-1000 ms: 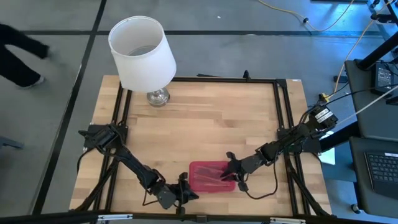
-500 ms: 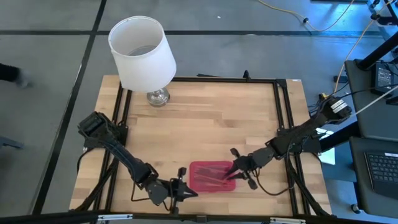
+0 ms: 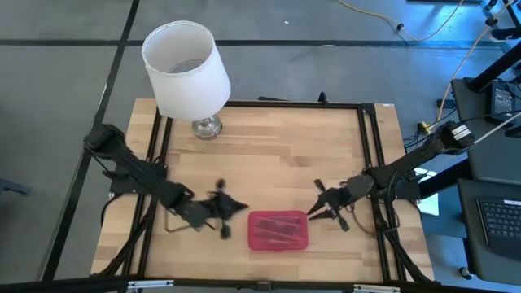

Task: Pick & place school supplies into a supply box
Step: Return to Home Position

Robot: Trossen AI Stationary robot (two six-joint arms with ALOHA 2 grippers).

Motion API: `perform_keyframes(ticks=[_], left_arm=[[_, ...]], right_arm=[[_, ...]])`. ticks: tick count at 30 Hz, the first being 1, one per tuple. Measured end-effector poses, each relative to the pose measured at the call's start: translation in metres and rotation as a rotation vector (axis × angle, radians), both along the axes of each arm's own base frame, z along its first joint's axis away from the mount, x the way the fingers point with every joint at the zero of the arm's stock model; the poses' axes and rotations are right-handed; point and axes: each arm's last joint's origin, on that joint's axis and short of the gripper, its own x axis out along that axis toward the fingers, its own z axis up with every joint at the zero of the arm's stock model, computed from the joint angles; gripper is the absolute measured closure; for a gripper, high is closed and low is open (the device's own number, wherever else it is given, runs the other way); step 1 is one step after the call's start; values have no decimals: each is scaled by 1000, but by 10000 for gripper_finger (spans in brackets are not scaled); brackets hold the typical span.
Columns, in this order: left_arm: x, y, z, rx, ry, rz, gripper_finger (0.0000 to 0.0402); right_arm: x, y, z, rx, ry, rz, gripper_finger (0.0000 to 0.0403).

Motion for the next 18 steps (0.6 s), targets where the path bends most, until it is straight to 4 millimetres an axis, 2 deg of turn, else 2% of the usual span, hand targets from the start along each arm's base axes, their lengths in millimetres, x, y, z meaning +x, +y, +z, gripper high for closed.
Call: perform_keyframes(ticks=[4,7,12,18], left_arm=[[-49,15,-3,-11,-89,94,398],[-74,30,-12,-52,-120,85,400],[-98,53,-23,-103,-159,86,397],[-119,72,-33,-110,-204,119,397]], right_arm=[[-21,-16,-6,19,-83,-82,325],[-34,-27,-14,25,-101,-131,325],[-47,-41,-21,50,-147,-179,325],[-54,-52,-24,75,-192,-186,325]])
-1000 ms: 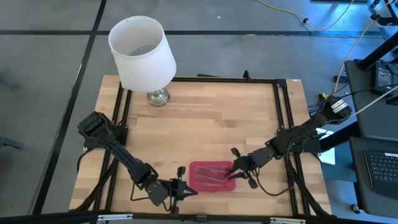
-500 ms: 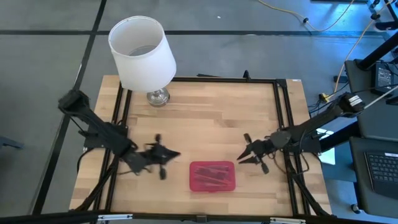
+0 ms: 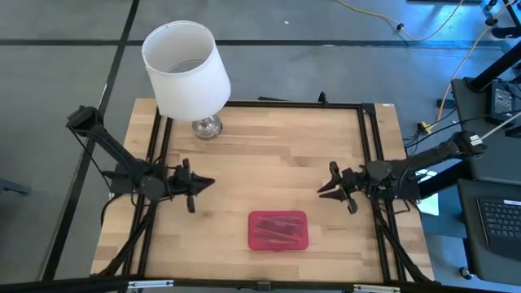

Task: Pick & place school supplies into a supply box
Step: Return to Home Position

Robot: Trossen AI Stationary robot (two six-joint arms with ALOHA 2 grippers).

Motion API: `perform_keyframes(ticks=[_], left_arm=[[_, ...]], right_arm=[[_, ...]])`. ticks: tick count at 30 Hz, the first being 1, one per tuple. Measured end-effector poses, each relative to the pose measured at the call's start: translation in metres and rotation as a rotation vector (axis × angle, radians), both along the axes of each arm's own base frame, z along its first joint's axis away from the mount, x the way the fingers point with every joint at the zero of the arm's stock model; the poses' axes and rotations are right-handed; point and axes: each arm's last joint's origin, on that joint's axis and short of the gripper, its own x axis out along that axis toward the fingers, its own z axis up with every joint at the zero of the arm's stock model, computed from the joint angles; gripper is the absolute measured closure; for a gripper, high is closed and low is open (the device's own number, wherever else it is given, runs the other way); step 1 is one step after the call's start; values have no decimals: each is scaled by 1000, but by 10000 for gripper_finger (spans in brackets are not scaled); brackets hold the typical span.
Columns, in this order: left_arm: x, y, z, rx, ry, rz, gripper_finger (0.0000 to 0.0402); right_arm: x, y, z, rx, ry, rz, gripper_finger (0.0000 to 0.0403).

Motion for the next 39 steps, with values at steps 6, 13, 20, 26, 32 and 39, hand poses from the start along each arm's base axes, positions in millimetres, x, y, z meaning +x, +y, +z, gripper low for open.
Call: perform_keyframes(ticks=[6,13,20,26,32,39], left_arm=[[-17,13,-12,-27,-44,17,400],[-28,23,-16,-10,-89,-34,396],[-32,41,-11,73,-149,-25,400],[-41,60,-13,121,-127,59,395],[-46,69,-4,155,-136,13,394],[-46,74,-9,79,-63,-1,393]], right_arm=[[-4,-8,-1,-4,2,-44,325],[-8,-15,2,-24,-22,-71,325],[-10,-24,3,-49,-27,-141,325],[-12,-29,3,-48,-35,-136,325],[-14,-36,5,-68,-52,-173,324],[-19,-44,2,-72,-23,-216,324]])
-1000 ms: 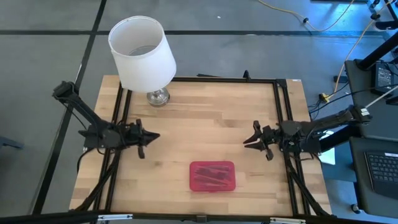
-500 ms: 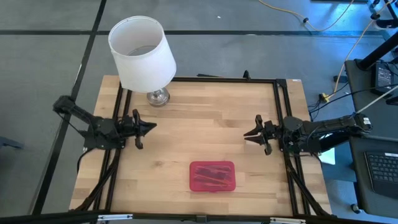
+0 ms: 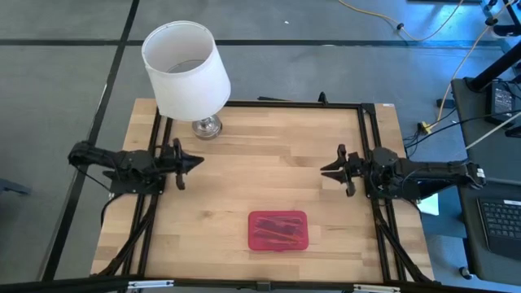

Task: Pick & place school supplies into a supply box
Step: Return to Home Position

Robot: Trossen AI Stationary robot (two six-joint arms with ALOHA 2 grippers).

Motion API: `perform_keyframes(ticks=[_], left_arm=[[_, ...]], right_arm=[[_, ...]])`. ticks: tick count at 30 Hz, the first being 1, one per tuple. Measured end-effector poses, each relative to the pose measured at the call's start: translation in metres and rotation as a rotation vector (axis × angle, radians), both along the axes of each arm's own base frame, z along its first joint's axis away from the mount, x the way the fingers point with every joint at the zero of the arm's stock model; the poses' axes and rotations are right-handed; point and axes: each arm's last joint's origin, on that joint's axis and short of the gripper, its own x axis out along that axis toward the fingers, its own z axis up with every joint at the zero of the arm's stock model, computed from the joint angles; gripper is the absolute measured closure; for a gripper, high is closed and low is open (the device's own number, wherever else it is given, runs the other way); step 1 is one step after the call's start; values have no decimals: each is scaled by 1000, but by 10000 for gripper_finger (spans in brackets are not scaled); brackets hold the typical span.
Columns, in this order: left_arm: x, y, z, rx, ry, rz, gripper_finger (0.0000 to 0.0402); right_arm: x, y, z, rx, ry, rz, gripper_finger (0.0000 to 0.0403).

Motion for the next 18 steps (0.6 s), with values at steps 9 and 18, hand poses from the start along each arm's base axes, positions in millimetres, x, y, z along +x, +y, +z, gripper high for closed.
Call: perform_keyframes(ticks=[9,18], left_arm=[[1,5,0,-11,0,-8,393],[1,7,0,31,11,2,391]], right_arm=[[-3,-6,-3,1,28,-55,324],[-6,-11,-3,-17,25,-103,324]])
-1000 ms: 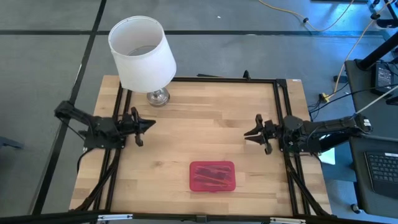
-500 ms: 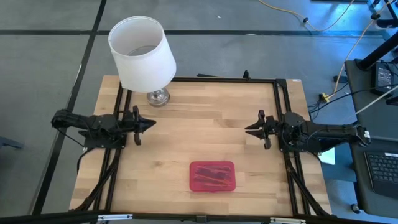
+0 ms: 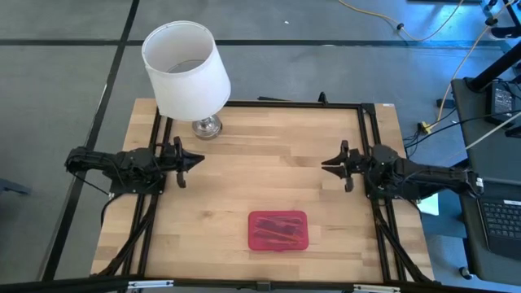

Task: Pick & place school supplies into a supply box
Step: Return to Home Position

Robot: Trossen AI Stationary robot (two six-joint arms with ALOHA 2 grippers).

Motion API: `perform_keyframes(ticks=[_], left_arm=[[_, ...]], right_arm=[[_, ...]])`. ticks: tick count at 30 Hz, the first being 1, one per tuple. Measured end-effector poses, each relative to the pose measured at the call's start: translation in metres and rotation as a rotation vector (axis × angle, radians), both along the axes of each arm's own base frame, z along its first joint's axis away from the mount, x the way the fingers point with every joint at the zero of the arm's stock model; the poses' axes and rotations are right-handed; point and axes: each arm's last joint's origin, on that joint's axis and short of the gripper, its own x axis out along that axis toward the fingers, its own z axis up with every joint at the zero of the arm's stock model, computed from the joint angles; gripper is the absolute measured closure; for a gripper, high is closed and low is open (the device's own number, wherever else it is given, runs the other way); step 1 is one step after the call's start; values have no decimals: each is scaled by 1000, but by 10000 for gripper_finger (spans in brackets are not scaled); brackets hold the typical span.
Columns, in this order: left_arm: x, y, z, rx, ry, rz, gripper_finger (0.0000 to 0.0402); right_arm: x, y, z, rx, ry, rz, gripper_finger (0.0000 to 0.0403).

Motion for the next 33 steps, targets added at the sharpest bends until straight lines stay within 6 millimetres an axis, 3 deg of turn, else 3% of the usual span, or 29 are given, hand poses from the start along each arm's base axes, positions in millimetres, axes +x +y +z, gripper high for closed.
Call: perform_keyframes(ticks=[16,33], left_arm=[[0,0,0,2,-2,0,393],[0,0,0,2,-1,1,391]], right_arm=[[-14,-8,15,-18,-182,-109,324],[-13,-8,14,-18,-171,-107,325]])
